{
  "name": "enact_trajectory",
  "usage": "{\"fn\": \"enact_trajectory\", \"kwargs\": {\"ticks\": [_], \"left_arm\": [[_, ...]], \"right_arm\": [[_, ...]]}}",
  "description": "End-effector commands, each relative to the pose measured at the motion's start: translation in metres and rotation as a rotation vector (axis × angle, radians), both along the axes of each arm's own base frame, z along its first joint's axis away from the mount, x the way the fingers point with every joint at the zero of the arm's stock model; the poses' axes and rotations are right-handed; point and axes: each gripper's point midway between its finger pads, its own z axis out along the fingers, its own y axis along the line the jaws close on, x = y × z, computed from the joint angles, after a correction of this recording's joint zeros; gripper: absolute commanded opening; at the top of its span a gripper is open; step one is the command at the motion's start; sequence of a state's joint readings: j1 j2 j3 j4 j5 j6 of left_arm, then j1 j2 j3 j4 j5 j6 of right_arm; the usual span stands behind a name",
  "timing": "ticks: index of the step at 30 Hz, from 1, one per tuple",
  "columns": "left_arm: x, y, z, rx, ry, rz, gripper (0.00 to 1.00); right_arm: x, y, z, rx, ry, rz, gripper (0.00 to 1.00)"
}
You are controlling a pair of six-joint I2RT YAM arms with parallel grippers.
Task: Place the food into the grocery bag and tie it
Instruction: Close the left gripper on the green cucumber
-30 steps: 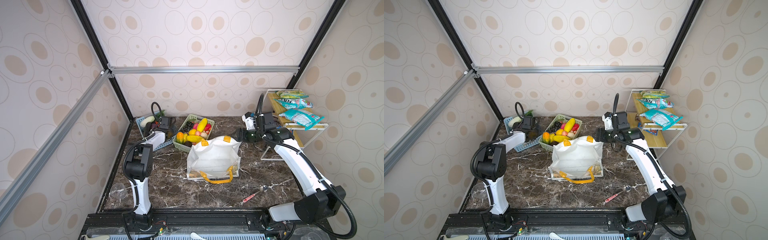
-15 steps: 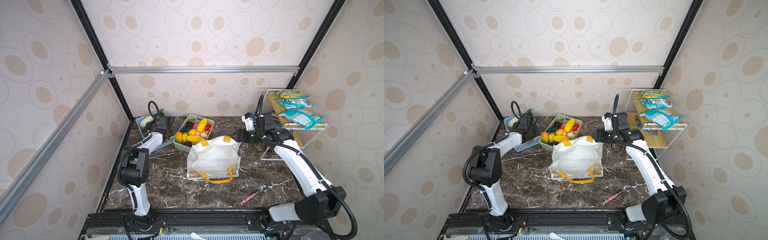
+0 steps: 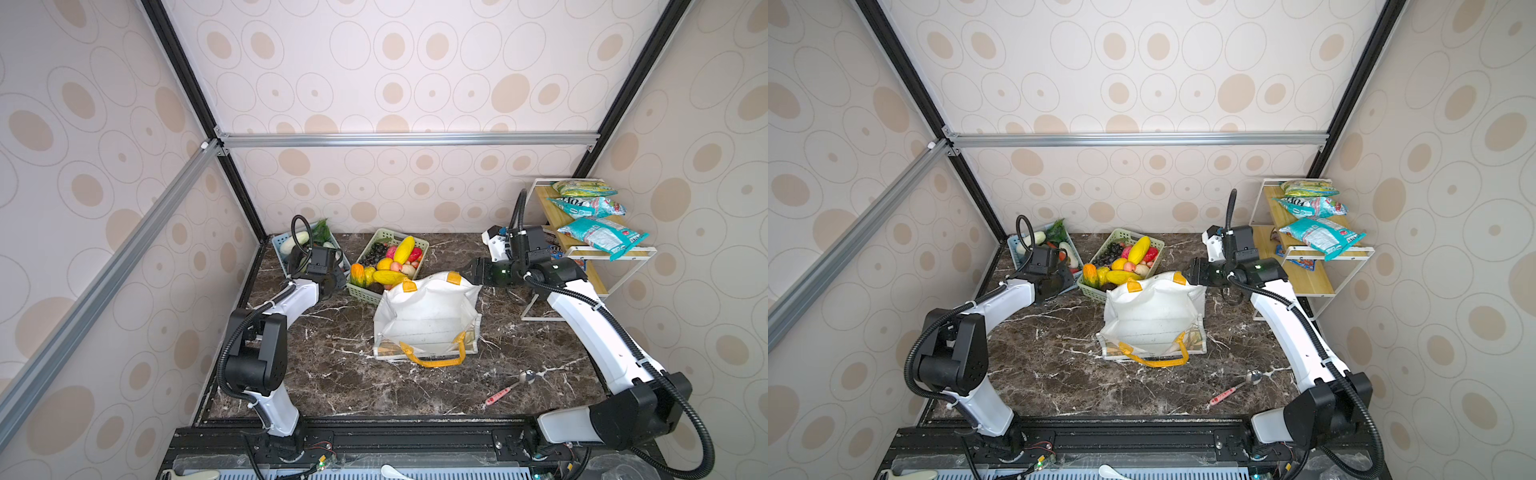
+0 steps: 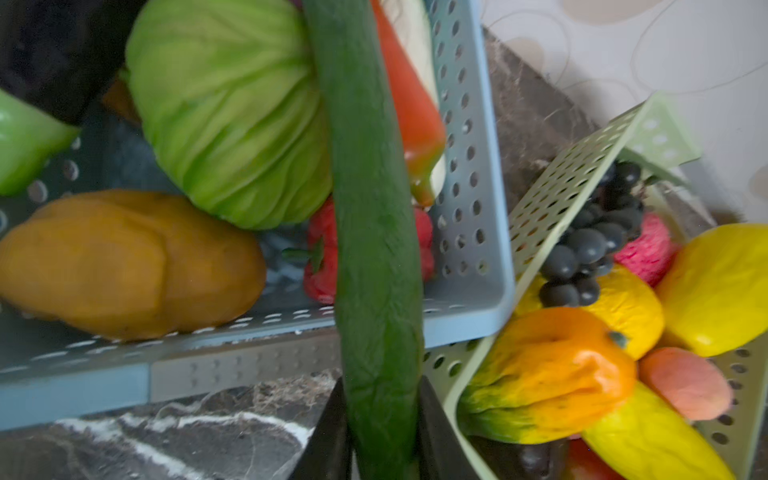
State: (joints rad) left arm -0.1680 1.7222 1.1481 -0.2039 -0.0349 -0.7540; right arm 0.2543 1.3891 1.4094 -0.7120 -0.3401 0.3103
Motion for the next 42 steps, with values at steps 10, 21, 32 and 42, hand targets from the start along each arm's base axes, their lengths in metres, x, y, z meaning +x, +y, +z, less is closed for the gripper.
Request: {"fn": "enact_trajectory", "kwargs": {"ticks": [10,21,32,42], "left_arm": [[-0.002,0.014,0.004,0.054,0.01,0.014,0.46],[0.012,0.035,0.047,0.204,0.0,0.021,0.65],[0.064,0.046,0.04,0.271,0.045,0.042,0.64],[0.086,0.057,0.023,0.289,0.077,0.074,0.58]], "right_arm": [[-0.006,0.002,0.004,0.006,-0.015,0.007,0.61],[-0.003,0.004,0.002,0.012,-0.012,0.009,0.61],[-0.006,0.002,0.004,0.002,-0.014,0.005,0.61],[-0.005,0.002,0.005,0.002,-0.014,0.003,0.61]]}}
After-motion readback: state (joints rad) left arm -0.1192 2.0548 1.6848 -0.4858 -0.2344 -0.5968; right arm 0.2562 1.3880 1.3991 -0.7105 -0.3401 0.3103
